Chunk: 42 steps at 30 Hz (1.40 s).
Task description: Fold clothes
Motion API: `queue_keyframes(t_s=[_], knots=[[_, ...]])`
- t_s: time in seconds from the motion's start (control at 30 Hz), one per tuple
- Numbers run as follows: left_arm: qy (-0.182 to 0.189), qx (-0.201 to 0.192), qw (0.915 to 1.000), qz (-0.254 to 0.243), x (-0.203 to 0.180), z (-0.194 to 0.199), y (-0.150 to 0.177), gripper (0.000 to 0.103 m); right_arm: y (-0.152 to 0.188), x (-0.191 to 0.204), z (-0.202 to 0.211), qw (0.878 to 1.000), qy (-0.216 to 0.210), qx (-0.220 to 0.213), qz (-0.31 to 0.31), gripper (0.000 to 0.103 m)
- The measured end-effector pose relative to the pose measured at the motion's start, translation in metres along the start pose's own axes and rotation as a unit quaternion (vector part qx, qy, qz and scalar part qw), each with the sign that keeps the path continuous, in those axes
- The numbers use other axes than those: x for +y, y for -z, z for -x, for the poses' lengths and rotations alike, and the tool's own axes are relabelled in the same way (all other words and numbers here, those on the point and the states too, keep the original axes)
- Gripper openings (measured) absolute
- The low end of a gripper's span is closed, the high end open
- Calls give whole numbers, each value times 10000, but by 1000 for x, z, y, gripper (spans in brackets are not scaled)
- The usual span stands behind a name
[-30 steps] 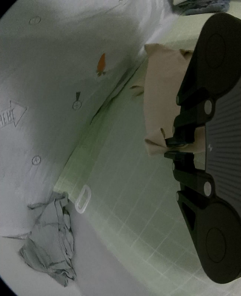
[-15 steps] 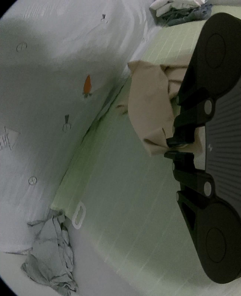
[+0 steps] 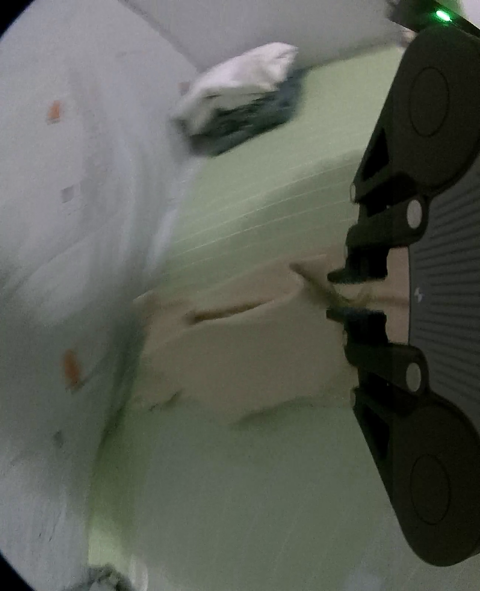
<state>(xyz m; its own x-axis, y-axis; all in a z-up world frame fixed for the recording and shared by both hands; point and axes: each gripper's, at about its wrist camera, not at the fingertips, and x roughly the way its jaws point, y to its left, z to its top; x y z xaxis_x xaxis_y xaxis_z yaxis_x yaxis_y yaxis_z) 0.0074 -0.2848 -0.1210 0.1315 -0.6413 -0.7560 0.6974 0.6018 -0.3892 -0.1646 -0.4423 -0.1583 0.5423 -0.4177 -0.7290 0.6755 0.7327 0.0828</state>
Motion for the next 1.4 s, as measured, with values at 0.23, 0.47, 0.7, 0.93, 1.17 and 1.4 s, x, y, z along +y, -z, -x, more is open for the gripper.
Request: queue_keyframes(t_s=[0.23, 0.47, 0.7, 0.93, 1.17, 1.4], knots=[[-467, 247, 9986, 77, -15, -5, 33, 62, 3, -17, 17, 9995, -186, -128, 229, 103], [-1195, 58, 9904, 688, 26, 34, 64, 67, -4, 22, -5, 9905, -1184, -65, 691, 88], [-1716, 20, 9796, 1047, 61, 64, 89, 71, -21, 38, -57, 9834, -1777, 355, 70, 71], [-1669, 145, 9800, 1070, 73, 64, 90, 71, -26, 41, -74, 9746, -2143, 623, -163, 5], [-1417, 269, 9870, 706, 65, 46, 77, 72, 8, -4, -15, 9390, -3097, 481, -1417, 4], [-1197, 323, 9918, 312, 47, 31, 65, 72, 35, -47, 14, 8848, -3614, 428, -2912, 4]])
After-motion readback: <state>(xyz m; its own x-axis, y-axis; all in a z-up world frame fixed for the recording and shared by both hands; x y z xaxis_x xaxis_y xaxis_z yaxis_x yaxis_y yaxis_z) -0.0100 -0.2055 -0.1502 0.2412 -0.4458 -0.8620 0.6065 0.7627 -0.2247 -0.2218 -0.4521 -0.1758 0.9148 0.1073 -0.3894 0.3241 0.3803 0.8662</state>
